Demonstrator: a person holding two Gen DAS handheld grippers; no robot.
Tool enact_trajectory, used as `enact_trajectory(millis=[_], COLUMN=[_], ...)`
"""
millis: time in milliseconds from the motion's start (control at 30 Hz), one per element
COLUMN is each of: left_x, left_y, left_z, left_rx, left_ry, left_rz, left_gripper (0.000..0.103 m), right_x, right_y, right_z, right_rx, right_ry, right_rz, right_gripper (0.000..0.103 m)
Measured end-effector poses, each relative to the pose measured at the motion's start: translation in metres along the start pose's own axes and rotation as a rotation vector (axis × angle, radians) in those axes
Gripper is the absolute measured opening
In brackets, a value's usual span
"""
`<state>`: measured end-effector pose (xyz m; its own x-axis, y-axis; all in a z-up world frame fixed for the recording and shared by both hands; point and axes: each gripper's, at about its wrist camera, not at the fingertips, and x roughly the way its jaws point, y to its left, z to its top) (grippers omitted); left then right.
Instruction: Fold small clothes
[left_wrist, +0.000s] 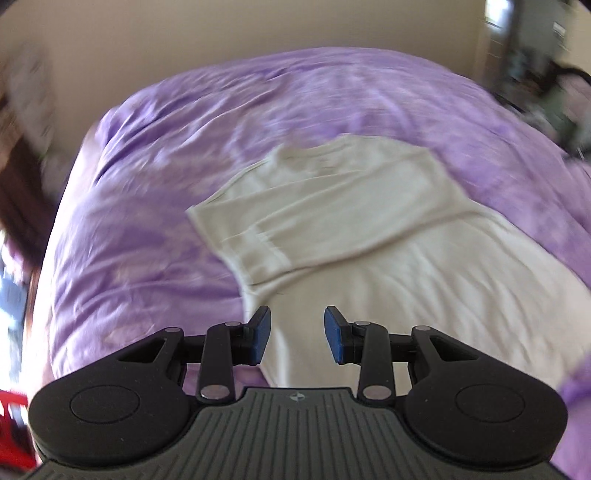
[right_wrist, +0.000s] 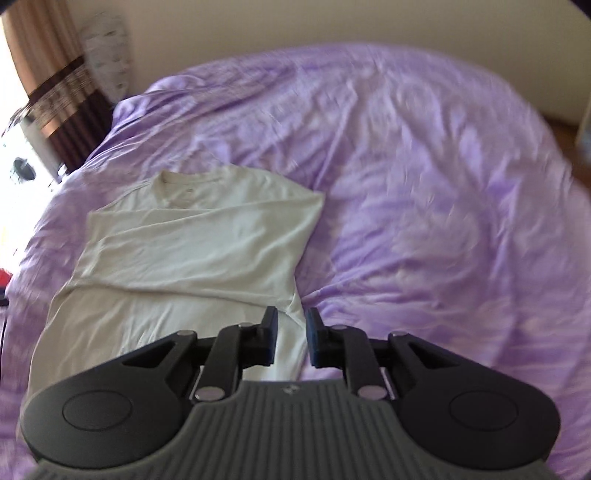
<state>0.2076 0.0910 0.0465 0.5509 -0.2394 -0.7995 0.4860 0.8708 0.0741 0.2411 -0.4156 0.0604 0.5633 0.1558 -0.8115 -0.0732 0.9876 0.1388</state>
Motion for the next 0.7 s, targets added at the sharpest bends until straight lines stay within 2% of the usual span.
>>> enact_trajectory(millis=[133,233,400,500,633,700], left_x=[-0.031,-0.043,-0.046,-0.040,-0.020,-0.010], left_y=[-0.033,-0.054,-0.077,-0.081,-0.072,-0.066], left_z=[-0.015,-0.031,-0.066,-0.086,-0.107,-0.117], left_rx=[0.156,0.226,0.319,0.300,0.167,0.096], left_ry=[-0.001,0.027,0.091,0.145,0.243,0.289], left_rz=[-0.038,-0.051,-0.085,-0.081,-0.105,-0.123], left_gripper=[0.041,0.041,0.045,0.049,0.051,0.051], right_x=[-0.069,-0.103,-0.104,-0.077,-0.041,-0.032], right_y=[0.016,0.020,0.034,0.049,0.070,0.075], right_z=[-0.019,-0.039,-0.091,-0.129,-0.178,-0.195], right_rx=[-0.161,-0.260,-0.331,-0.349,-0.376,-0.370], right_ry=[-0.022,0.002,0.070,0.135,0.219,0.240], right_rz=[-0.028,-0.033,-0.018,0.012,0.043,0.070], right_gripper=[0.013,0.020,0.021,0.021,0.021,0.026])
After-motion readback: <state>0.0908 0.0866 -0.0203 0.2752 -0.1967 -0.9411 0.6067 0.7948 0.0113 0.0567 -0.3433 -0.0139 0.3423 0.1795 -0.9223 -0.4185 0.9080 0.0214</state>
